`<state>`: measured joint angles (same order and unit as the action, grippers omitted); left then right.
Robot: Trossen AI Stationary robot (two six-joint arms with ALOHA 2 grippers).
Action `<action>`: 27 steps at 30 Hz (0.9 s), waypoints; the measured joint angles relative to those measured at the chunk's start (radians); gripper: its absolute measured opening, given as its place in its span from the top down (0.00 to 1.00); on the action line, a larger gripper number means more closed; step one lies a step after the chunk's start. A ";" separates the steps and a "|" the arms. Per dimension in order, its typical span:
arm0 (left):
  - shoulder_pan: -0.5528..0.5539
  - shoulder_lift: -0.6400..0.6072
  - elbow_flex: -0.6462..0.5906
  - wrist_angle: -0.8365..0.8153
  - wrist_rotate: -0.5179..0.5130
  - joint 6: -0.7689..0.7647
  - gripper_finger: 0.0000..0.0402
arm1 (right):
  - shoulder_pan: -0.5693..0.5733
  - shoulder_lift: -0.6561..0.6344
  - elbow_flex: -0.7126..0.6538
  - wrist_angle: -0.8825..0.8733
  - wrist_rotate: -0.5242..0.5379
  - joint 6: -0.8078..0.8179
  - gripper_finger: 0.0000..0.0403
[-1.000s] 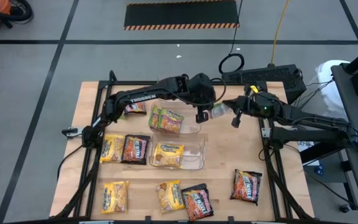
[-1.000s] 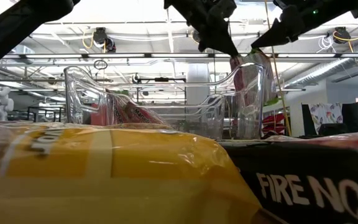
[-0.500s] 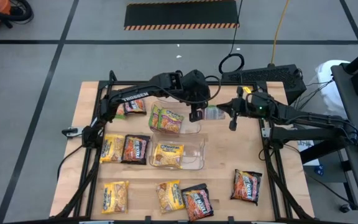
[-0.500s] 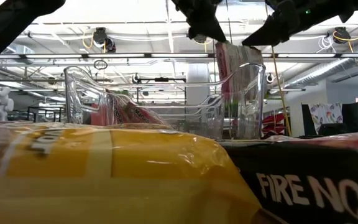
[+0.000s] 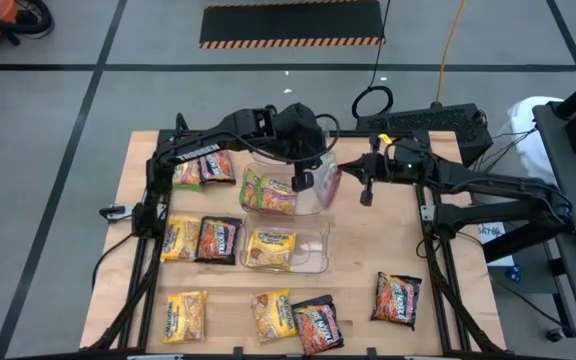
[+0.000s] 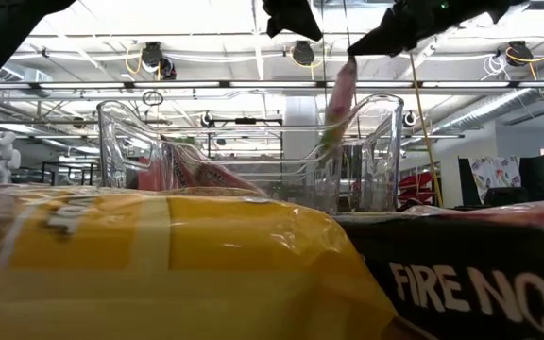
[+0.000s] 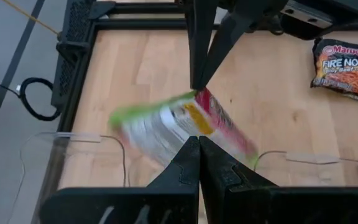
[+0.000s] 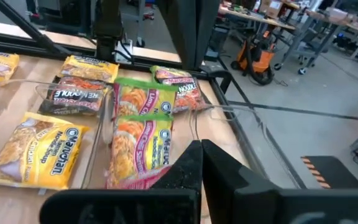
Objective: Sort Maruchan noodles
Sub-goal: Put the green noodle pack into the center transparent bin
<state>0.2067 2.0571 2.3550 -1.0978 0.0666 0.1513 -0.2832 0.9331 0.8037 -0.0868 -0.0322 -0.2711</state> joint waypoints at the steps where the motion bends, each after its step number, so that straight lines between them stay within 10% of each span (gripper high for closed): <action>1: -0.001 0.001 0.000 -0.011 -0.005 0.000 1.00 | 0.003 0.010 0.008 -0.001 0.000 -0.005 1.00; 27: -0.009 -0.034 -0.002 -0.342 -0.039 0.002 1.00 | 0.024 0.038 0.041 -0.029 -0.023 0.001 1.00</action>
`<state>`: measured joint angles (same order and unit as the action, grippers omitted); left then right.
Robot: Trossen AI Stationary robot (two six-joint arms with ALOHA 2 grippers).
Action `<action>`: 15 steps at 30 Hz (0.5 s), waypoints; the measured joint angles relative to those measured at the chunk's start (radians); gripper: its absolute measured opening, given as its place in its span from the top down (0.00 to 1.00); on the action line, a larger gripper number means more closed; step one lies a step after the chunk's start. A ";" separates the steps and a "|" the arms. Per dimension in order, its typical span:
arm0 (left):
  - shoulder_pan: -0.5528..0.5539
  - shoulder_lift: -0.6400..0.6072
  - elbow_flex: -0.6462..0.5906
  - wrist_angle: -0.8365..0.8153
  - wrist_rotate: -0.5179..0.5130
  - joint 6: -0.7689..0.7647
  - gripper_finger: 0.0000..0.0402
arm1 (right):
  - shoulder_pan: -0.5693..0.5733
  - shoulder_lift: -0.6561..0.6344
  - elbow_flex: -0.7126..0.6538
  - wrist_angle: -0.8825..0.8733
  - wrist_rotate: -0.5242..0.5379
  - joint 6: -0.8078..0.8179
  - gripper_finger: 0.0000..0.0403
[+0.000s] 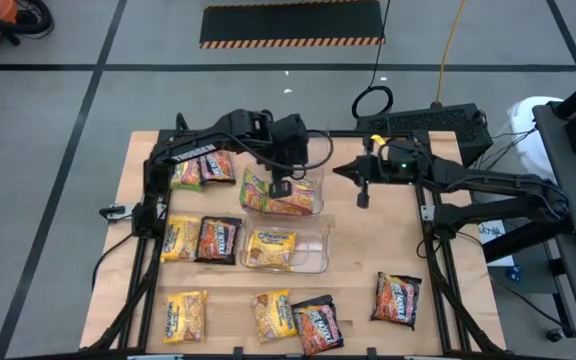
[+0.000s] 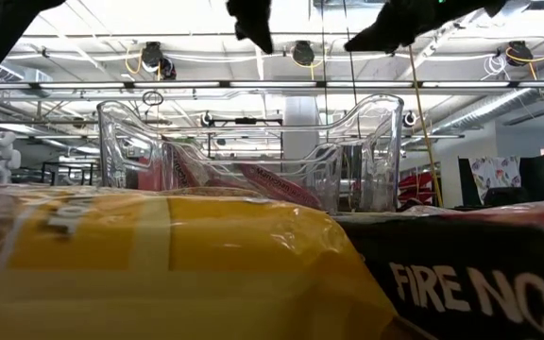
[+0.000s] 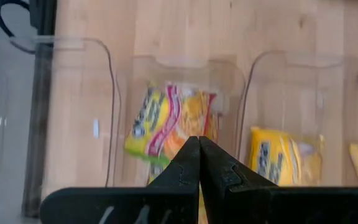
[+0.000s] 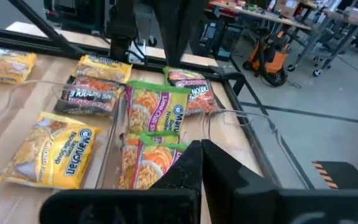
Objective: Sort Maruchan noodles
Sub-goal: Put the green noodle pack into the center transparent bin
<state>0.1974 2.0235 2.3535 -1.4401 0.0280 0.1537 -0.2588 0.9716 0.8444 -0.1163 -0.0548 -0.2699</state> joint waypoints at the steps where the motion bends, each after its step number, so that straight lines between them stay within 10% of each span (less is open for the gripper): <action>1: 0.000 -0.012 0.000 -0.026 -0.002 -0.002 1.00 | 0.000 -0.017 0.000 -0.022 0.001 0.002 1.00; 15: -0.004 -0.264 0.001 -0.074 -0.004 -0.103 0.99 | 0.002 -0.209 0.000 -0.223 0.081 0.045 1.00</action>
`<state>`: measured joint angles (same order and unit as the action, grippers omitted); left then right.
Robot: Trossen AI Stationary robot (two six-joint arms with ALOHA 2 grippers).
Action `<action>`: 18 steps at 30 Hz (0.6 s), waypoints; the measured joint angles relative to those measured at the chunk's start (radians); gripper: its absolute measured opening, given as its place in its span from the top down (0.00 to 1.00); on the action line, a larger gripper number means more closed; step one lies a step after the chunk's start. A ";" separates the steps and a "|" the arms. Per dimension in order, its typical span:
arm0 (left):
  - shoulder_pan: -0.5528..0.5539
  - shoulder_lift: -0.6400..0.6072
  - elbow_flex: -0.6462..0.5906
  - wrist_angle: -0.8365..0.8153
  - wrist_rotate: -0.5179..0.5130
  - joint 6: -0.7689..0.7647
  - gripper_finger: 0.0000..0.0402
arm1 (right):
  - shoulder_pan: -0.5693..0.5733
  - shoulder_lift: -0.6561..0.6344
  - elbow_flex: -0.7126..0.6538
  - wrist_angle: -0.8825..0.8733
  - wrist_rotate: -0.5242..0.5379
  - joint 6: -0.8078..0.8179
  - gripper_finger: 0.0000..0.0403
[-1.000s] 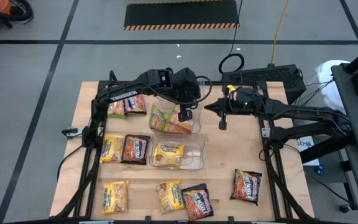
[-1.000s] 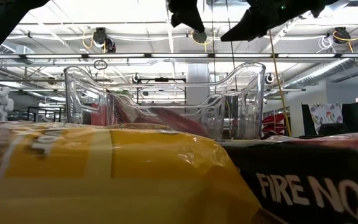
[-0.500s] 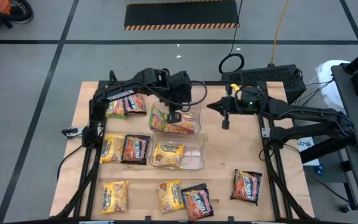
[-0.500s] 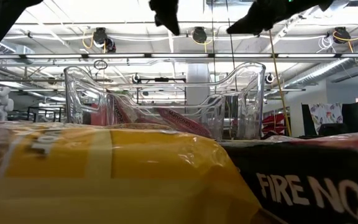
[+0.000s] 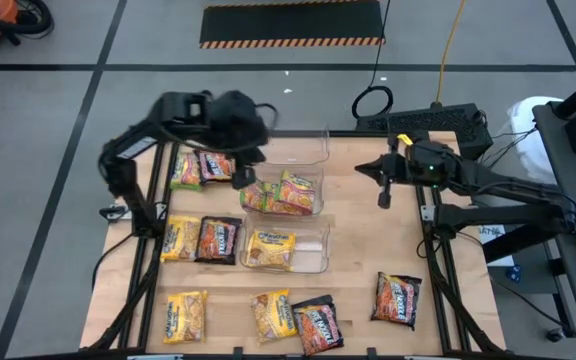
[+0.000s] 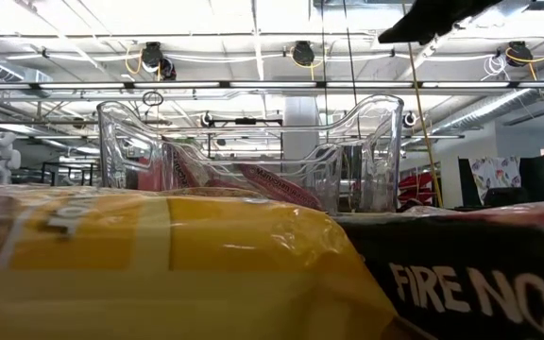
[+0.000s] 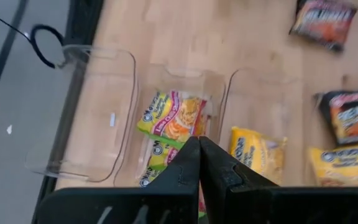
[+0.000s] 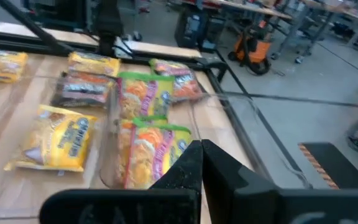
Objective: Sort Maruchan noodles
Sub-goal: Put the green noodle pack into the center transparent bin
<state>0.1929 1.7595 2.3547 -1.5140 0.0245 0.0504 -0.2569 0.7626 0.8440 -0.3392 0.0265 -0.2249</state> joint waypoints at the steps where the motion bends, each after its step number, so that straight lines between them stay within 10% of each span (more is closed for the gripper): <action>1: -0.002 -0.018 0.000 -0.003 -0.001 -0.010 0.99 | 0.000 -0.010 0.000 -0.012 0.003 0.004 1.00; 18: -0.125 -0.233 -0.046 -0.056 0.000 -0.052 0.98 | 0.003 -0.065 0.000 -0.048 0.003 0.082 1.00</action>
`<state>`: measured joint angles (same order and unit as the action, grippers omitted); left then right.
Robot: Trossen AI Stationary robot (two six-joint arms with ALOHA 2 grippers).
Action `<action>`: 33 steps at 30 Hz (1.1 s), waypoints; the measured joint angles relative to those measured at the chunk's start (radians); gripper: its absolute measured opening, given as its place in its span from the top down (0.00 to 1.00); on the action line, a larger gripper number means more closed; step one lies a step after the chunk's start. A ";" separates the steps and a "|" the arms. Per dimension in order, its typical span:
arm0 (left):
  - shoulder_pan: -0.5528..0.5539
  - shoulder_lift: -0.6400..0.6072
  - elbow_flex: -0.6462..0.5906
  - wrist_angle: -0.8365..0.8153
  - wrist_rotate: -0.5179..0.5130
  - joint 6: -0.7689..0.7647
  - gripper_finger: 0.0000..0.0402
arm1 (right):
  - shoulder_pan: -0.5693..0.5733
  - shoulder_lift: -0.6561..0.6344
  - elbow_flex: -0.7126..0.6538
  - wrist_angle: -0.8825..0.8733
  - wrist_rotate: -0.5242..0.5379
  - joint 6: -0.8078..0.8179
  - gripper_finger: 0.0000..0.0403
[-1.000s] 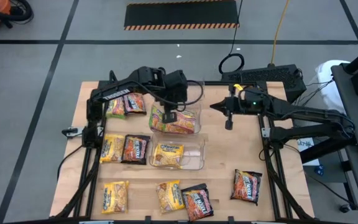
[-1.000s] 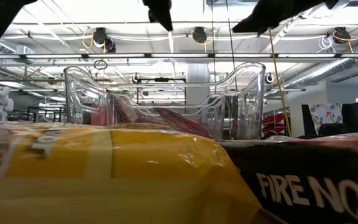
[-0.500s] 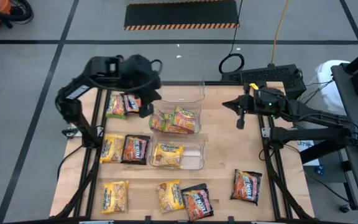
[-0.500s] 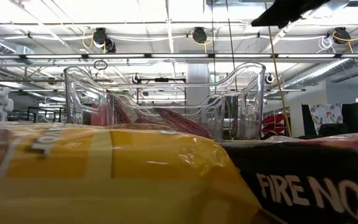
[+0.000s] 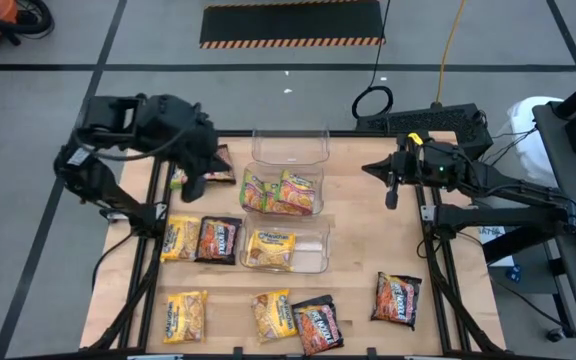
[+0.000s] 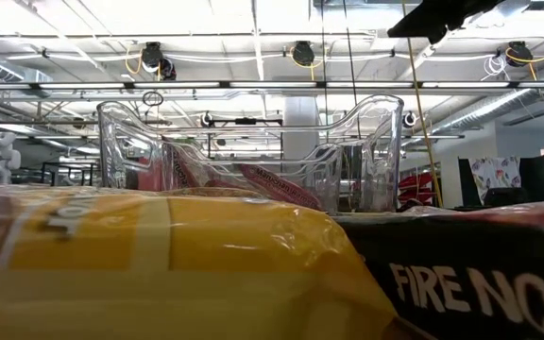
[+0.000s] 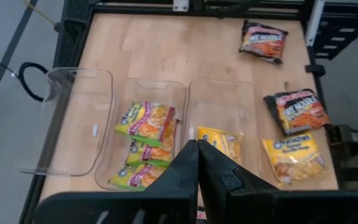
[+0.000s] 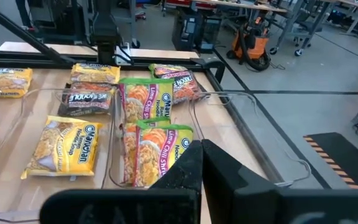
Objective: Sort Maruchan noodles
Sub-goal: Put the green noodle pack into the center transparent bin
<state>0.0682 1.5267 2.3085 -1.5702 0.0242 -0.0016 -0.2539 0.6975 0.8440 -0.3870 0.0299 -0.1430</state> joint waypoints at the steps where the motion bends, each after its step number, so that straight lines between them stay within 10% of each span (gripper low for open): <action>1: -0.005 -0.013 -0.016 0.001 0.000 -0.002 0.98 | 0.000 0.000 0.000 0.000 0.000 0.000 1.00; 17: -0.031 -0.297 -0.613 0.350 -0.007 -0.009 0.98 | 0.000 0.076 0.000 0.049 -0.083 0.001 1.00; 33: -0.036 -0.478 -0.931 0.431 0.055 -0.069 0.98 | 0.027 0.544 0.300 -0.035 -0.110 -0.186 1.00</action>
<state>0.0326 1.0485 1.3773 -1.1393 0.0790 -0.0711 -0.2272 1.2413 1.1443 -0.4224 -0.0799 -0.3287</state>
